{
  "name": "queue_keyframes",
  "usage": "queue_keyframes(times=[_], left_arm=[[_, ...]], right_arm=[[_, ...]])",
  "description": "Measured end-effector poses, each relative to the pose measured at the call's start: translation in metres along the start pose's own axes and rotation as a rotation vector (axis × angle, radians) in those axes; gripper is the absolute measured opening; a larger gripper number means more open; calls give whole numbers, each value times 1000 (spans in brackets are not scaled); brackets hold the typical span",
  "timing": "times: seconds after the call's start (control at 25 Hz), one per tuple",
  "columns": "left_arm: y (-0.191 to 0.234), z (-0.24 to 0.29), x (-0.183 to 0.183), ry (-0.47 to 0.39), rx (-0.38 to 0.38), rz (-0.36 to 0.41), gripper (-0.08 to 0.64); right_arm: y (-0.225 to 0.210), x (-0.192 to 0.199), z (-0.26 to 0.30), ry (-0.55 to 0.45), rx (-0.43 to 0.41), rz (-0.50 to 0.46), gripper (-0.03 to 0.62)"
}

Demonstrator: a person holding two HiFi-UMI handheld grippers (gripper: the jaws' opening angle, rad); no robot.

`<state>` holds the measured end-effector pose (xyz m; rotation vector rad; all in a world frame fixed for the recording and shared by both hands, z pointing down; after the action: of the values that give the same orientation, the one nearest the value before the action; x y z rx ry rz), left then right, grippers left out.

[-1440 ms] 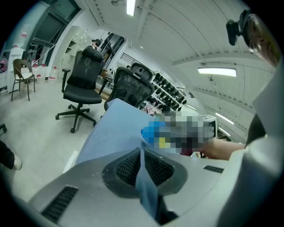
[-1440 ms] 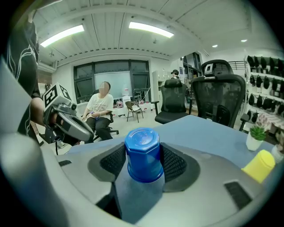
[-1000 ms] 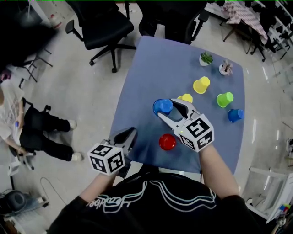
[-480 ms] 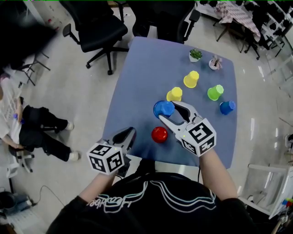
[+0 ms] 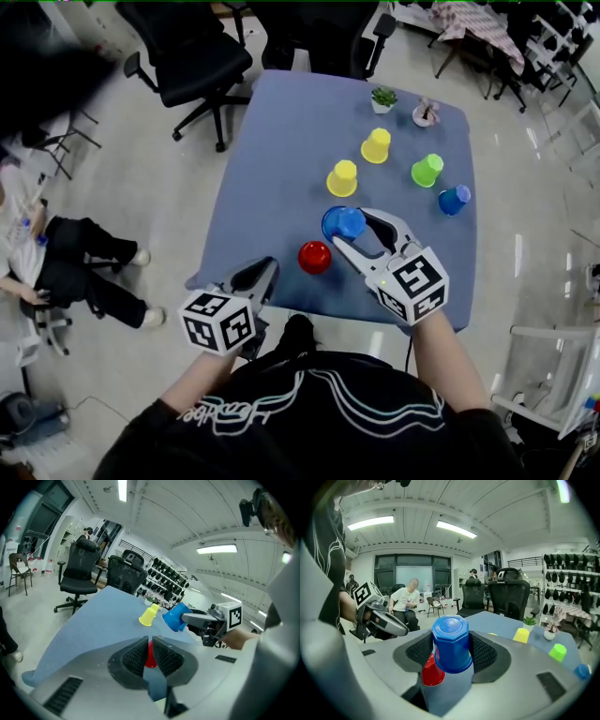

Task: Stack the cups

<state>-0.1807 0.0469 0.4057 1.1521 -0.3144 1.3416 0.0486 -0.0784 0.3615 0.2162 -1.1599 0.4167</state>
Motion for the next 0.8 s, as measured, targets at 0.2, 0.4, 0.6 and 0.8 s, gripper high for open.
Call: queue_keyframes(times=[0.2, 0.4, 0.6, 0.8], left_arm=[[-13, -2, 9, 10, 7, 4, 48], [-19, -3, 17, 14, 7, 1, 48], [-19, -1, 25, 18, 6, -10, 48], [-13, 3, 36, 22, 0, -26, 48]], right_arm=[[2, 12, -19, 3, 16, 17, 256], [5, 27, -30, 17, 26, 31, 256], [8, 45, -34, 42, 29, 56, 256], [10, 66, -31, 68, 25, 79, 256]])
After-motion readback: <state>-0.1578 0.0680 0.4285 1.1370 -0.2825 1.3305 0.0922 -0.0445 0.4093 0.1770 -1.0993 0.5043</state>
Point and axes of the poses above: the fingertips, and each gripper's own axes: z forward along the fingers, y to its left, x out of its underside, the point moved 10 cm from there along -z, backward along the fingers, and after that the axes turned 2 degrees about z, right-handed, at the moved point
